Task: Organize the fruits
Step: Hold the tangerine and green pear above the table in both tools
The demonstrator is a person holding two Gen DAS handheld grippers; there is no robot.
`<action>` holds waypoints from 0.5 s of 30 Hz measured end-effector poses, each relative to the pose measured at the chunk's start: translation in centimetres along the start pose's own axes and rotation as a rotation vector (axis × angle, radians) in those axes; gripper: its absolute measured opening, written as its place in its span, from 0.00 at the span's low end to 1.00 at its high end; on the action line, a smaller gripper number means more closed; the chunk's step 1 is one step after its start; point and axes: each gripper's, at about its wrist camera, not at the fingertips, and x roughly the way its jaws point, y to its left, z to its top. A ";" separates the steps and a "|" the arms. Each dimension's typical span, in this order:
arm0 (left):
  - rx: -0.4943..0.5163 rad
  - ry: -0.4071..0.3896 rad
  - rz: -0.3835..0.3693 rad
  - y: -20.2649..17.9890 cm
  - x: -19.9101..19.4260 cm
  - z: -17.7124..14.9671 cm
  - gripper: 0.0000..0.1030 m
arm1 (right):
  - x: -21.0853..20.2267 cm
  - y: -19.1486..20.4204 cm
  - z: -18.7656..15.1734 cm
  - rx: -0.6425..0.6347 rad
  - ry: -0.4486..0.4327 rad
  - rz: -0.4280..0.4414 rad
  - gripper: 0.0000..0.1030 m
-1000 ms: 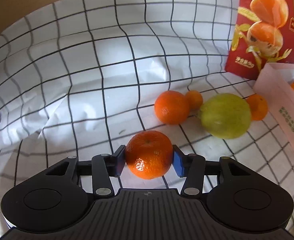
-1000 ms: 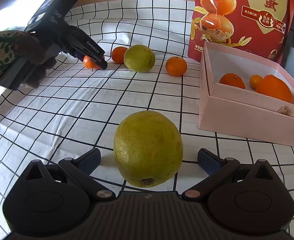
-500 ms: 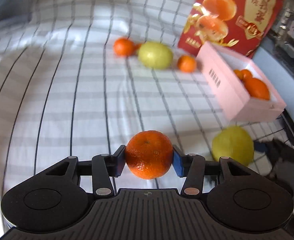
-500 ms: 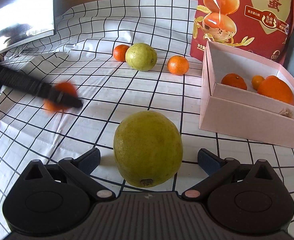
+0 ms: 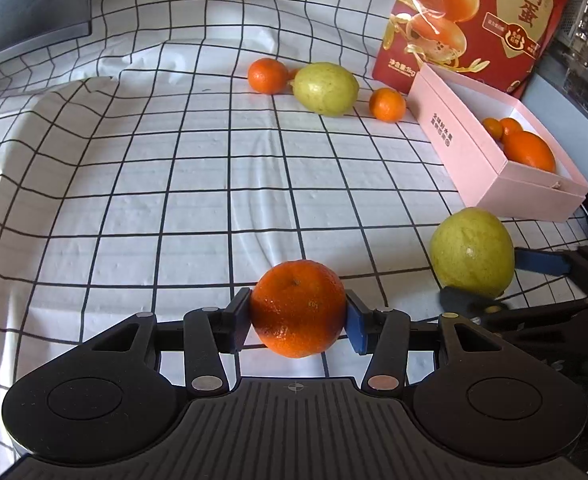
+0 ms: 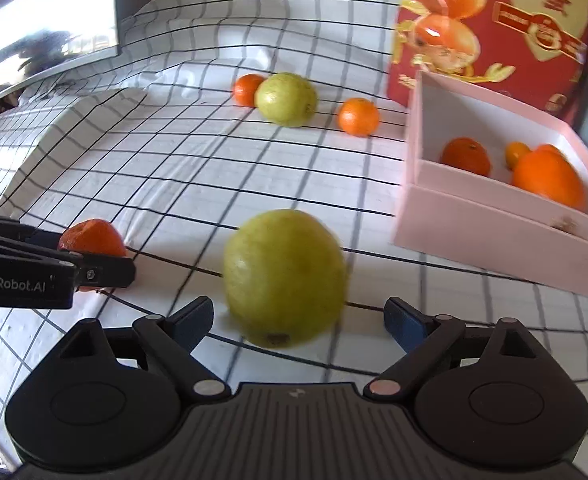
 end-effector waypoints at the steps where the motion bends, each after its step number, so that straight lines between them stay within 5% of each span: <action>1: 0.005 0.000 0.002 -0.1 0.0 0.0 0.51 | -0.2 -0.3 0.0 0.006 -0.002 0.000 0.90; 15: 0.014 -0.004 -0.013 0.1 0.0 -0.1 0.52 | 1.6 0.8 1.2 -0.001 0.022 0.025 0.81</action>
